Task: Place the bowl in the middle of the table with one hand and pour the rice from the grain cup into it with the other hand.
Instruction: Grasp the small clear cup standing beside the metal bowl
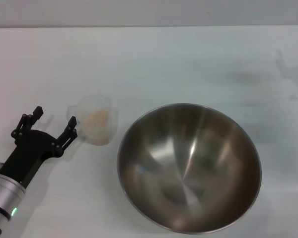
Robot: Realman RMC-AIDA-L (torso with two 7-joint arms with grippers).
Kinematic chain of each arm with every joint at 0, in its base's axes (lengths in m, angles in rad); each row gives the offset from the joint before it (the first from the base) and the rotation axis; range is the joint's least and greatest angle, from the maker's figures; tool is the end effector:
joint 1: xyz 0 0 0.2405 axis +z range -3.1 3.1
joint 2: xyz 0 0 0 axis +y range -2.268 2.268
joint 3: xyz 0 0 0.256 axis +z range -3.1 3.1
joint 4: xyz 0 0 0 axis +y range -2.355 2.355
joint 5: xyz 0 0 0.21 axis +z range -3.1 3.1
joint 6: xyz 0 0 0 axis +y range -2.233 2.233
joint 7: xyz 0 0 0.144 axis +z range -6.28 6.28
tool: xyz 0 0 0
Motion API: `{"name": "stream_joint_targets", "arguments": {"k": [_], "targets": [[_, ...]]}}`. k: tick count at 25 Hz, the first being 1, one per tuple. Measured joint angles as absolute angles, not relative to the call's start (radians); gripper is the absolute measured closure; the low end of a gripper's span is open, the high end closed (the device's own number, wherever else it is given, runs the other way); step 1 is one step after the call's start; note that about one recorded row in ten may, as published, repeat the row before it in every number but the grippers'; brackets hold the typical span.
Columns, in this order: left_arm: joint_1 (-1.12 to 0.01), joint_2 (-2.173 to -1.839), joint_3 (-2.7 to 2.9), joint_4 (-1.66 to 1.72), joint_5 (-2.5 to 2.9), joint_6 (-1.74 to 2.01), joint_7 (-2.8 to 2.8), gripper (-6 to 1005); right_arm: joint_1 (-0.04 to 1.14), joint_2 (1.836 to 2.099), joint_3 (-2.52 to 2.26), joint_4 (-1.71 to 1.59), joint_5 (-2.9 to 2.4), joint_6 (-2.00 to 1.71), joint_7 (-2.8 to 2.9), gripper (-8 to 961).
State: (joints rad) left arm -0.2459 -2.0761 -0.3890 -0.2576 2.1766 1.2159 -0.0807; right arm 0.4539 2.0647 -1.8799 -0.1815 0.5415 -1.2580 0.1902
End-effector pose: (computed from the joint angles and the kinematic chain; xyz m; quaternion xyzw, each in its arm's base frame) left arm -0.3348 0.2449 -0.0727 -0.7831 -0.2284 -0.2678 0.5128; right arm 0.3147 0.3485 0.0266 -0.6388 0.1949 0.3645 0.6489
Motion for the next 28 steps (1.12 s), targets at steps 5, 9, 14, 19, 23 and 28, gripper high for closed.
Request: {"name": "stream_joint_targets", "arguments": {"k": [5, 9, 14, 19, 23, 28], "targets": [[-0.261, -2.076, -0.420, -0.257, 2.176, 1.191, -0.079, 136, 0.452, 2.065, -1.869, -0.185, 0.541, -1.258, 0.190, 175], [-0.269, -2.075, -0.423, -0.254, 2.177, 1.187, -0.079, 137, 0.452, 2.066, -1.869, -0.185, 0.541, -1.258, 0.190, 175], [-0.281, -2.076, -0.429, -0.248, 2.177, 1.185, -0.079, 137, 0.455, 2.066, -1.868, -0.185, 0.541, -1.258, 0.190, 175], [-0.286, -2.077, -0.432, -0.249, 2.177, 1.184, -0.078, 137, 0.460, 2.066, -1.868, -0.183, 0.541, -1.256, 0.190, 175], [-0.286, -2.077, -0.433, -0.253, 2.177, 1.184, -0.078, 165, 0.461, 2.066, -1.868, -0.182, 0.541, -1.249, 0.190, 174], [-0.283, -2.079, -0.433, -0.260, 2.177, 1.183, -0.080, 233, 0.462, 2.066, -1.868, -0.181, 0.539, -1.249, 0.190, 174]]}}
